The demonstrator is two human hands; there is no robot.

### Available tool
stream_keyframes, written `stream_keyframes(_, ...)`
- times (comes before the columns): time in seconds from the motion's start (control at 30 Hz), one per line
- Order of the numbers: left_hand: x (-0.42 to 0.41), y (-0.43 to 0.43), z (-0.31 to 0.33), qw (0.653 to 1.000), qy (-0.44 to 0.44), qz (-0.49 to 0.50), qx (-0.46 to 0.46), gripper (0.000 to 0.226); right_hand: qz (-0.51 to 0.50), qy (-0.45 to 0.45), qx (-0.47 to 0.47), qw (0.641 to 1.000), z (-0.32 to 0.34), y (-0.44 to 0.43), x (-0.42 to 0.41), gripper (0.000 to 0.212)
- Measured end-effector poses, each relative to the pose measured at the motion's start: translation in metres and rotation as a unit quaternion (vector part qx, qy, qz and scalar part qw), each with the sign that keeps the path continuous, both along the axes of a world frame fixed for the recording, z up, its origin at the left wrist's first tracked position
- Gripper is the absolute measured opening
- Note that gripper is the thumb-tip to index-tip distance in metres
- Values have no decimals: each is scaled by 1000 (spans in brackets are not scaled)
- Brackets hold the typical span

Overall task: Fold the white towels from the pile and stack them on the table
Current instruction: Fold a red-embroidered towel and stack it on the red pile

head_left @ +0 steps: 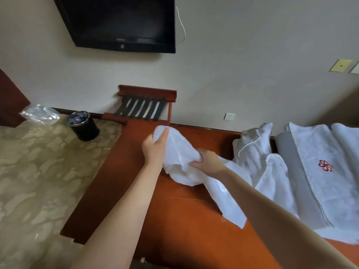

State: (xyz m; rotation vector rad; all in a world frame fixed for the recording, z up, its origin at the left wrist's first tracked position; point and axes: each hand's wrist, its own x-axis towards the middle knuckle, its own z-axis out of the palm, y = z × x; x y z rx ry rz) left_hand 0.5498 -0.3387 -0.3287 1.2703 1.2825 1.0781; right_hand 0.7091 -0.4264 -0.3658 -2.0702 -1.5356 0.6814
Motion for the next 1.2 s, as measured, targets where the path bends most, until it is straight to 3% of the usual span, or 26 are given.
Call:
stream_keyframes(0.1,-28,26,-6,1000,-3,21,-8,23,-11,48,39,998,-6,22,-18,22)
stream_keyframes(0.33,-106,78,-4,998,33,45,-2,19,31,157,18,987,-11,75,-72,25)
stream_keyframes(0.5,-132,143,-7,1000,24,-1,3,17,26,142,-11,989,0,127,-110,27)
stream_keyframes(0.63,-161,195,-39,996,54,-66,-32,24,-39,120,-22,992,-19,146,-145,26)
stream_keyframes(0.73,-187,218,-66,992,94,-69,-55,42,-62,94,-37,993,-27,160,-173,24)
stream_keyframes(0.87,-208,230,-97,973,211,-93,-9,27,-58,56,-94,992,-41,167,-198,36)
stream_keyframes(0.93,-213,229,-116,947,277,-166,-2,40,-23,22,-158,987,-52,161,-206,47)
stream_keyframes(0.97,-216,225,-127,917,328,-228,-9,48,4,10,-200,980,-59,156,-209,53)
stream_keyframes(1.03,-221,210,-146,829,437,-348,-39,56,43,13,-272,961,-71,144,-214,59)
stream_keyframes(1.1,-224,196,-158,755,525,-392,-31,63,34,28,-275,960,-80,134,-215,55)
stream_keyframes(1.2,-218,190,-153,748,558,-347,91,55,-50,32,-196,979,-84,123,-209,42)
